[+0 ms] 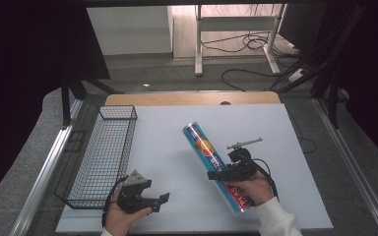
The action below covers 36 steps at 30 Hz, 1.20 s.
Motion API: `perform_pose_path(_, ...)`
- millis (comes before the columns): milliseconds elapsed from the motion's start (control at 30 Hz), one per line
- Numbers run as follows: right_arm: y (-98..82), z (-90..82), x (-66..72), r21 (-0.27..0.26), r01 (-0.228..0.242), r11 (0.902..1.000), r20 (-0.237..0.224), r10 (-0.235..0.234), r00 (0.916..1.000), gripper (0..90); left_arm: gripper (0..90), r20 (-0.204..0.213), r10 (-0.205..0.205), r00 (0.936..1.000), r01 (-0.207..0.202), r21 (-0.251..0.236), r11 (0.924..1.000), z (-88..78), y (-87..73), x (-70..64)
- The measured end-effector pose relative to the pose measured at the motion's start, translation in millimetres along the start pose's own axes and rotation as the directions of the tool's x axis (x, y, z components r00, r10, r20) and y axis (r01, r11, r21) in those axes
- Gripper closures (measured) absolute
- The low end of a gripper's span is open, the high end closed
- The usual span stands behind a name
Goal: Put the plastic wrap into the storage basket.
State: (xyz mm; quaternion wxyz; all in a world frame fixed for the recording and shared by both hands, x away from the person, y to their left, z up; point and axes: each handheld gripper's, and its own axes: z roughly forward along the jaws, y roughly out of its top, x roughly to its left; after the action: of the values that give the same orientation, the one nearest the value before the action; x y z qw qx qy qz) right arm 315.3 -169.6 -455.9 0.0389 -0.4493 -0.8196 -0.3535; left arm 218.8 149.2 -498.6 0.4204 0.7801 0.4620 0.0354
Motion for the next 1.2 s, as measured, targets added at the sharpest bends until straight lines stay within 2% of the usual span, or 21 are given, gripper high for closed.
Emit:
perform_pose_path(133,-2.9,-0.3,0.8,-0.01,0.009,0.9999,-0.016,-0.01,0.9998,31.7,14.2,0.024,-0.013,0.9996,0.013,-0.022,0.9997,3.7,7.5,-3.4)
perform_pose_path(200,-3.3,0.2,2.2,-0.008,0.018,0.9998,-0.018,-0.018,0.9997,31.6,12.8,0.063,-0.039,0.9972,0.042,-0.042,0.9982,7.6,13.9,-5.2)
perform_pose_path(300,-4.4,0.0,3.8,-0.014,0.026,0.9996,-0.016,-0.026,0.9995,31.6,12.2,0.127,-0.091,0.9877,0.101,-0.077,0.9918,15.5,26.0,-6.2)
perform_pose_path(367,-5.0,-0.7,5.1,-0.019,0.031,0.9993,-0.013,-0.031,0.9994,31.6,13.4,0.165,-0.103,0.9808,0.121,-0.104,0.9872,19.9,34.2,-6.6)
perform_pose_path(400,-5.4,-1.3,6.4,-0.023,0.038,0.999,-0.012,-0.038,0.9992,31.6,13.8,0.194,-0.125,0.973,0.151,-0.128,0.9801,23.2,41.0,-6.1)
perform_pose_path(433,-5.4,-1.3,6.4,-0.023,0.038,0.999,-0.012,-0.038,0.9992,31.6,14.0,0.194,-0.125,0.973,0.151,-0.128,0.9801,23.2,41.0,-6.1)
perform_pose_path(533,-5.3,-1.6,11.7,-0.037,0.053,0.9979,-0.013,-0.054,0.9985,31.7,14.3,0.232,-0.141,0.9626,0.175,-0.137,0.975,31.9,53.1,-5.1)
perform_pose_path(567,-5.3,-1.6,11.7,-0.037,0.053,0.9979,-0.013,-0.054,0.9985,31.7,14.2,0.232,-0.141,0.9626,0.175,-0.137,0.975,31.9,53.1,-5.1)
perform_pose_path(667,-4.8,0.0,18.2,-0.048,0.072,0.9962,-0.01,-0.073,0.9973,31.6,14.2,0.268,-0.188,0.945,0.232,-0.143,0.9622,38.6,60.1,-2.0)
perform_pose_path(733,-4.5,1.9,22.2,-0.053,0.081,0.9953,-0.008,-0.082,0.9966,31.6,14.3,0.298,-0.204,0.9327,0.254,-0.141,0.9569,42.7,64.4,-0.9)
perform_pose_path(800,-4.2,4.5,25.7,-0.056,0.092,0.9942,0.0,-0.092,0.9958,31.6,13.9,0.303,-0.214,0.9287,0.264,-0.135,0.9549,46.3,68.8,-1.5)
perform_pose_path(833,-4.0,7.2,28.6,-0.058,0.101,0.9932,0.005,-0.101,0.9949,31.6,13.1,0.318,-0.241,0.9171,0.295,-0.134,0.9462,49.9,72.7,-0.3)
perform_pose_path(867,-4.0,7.2,28.6,-0.058,0.101,0.9932,0.005,-0.101,0.9949,31.6,13.0,0.318,-0.241,0.9171,0.295,-0.134,0.9462,49.9,72.7,-0.3)
perform_pose_path(900,-3.9,8.7,30.0,-0.061,0.104,0.9927,0.008,-0.104,0.9945,31.6,13.0,0.323,-0.257,0.9107,0.311,-0.128,0.9416,52.2,74.5,0.6)
perform_pose_path(1033,-3.9,13.9,36.6,-0.063,0.124,0.9902,0.02,-0.123,0.9922,31.6,13.0,0.318,-0.287,0.9035,0.338,-0.118,0.9336,60.5,82.1,-0.8)
perform_pose_path(1067,-4.1,16.4,40.0,-0.067,0.134,0.9887,0.024,-0.133,0.9908,31.6,11.1,0.333,-0.308,0.8912,0.359,-0.102,0.9278,65.9,84.7,-0.5)
perform_pose_path(1100,-4.1,16.4,40.0,-0.067,0.134,0.9887,0.024,-0.133,0.9908,31.6,11.7,0.333,-0.308,0.8912,0.359,-0.102,0.9278,65.9,84.7,-0.5)
perform_pose_path(1133,-4.2,17.7,43.7,-0.075,0.142,0.9871,0.03,-0.14,0.9898,31.6,11.9,0.341,-0.323,0.8826,0.375,-0.096,0.9222,68.3,85.5,-0.3)
perform_pose_path(1200,-4.1,18.1,46.5,-0.076,0.154,0.9851,0.029,-0.152,0.9879,31.6,14.2,0.358,-0.339,0.87,0.393,-0.086,0.9157,71.9,86.3,0.2)
